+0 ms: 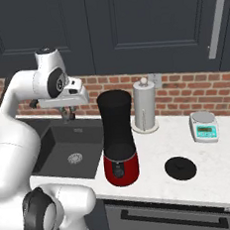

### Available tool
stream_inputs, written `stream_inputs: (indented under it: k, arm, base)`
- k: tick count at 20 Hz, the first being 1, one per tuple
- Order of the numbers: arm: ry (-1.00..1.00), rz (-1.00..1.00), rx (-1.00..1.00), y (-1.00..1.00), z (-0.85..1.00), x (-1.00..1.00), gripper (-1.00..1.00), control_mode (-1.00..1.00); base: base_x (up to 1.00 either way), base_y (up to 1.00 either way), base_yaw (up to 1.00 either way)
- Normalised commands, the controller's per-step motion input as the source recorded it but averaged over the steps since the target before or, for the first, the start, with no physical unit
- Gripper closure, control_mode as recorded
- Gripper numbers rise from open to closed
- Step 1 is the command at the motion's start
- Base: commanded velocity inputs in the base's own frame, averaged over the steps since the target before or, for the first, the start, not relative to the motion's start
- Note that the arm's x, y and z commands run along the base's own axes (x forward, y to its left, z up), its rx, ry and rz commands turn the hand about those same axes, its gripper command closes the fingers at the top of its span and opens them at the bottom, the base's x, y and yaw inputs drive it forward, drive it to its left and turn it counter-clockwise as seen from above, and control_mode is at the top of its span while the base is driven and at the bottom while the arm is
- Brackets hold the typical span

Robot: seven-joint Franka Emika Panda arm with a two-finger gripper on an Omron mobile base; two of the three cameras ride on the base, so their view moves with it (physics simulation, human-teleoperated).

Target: Close the lid blender by securely placing the lid on top.

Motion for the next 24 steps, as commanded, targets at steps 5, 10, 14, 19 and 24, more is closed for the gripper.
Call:
stream_inputs:
  k: [5, 10, 14, 19, 24]
  arm:
    - [-0.05, 0.00, -0.07, 0.04, 0.10, -0.23, -1.00, -1.00]
    - [-0.07, -0.03, -0.24, 0.29, 0.38, -0.49, -1.00, -1.00]
    - [-0.23, -0.11, -0.05, -0.06, 0.48, -0.96, -1.00, -1.00]
    - [-0.21, -0.10, 0.04, -0.52, 0.15, -1.00, -1.00, -1.00]
    - [-0.04, -0.12, 0.10, -0.79, 0.00, -0.73, -1.00, -1.00]
  base:
    - [0.00, 0.00, 0.00]
    - [0.00, 0.00, 0.00]
    - [0.00, 0.00, 0.00]
    - [0.00, 0.00, 0.00]
    - [0.00, 0.00, 0.00]
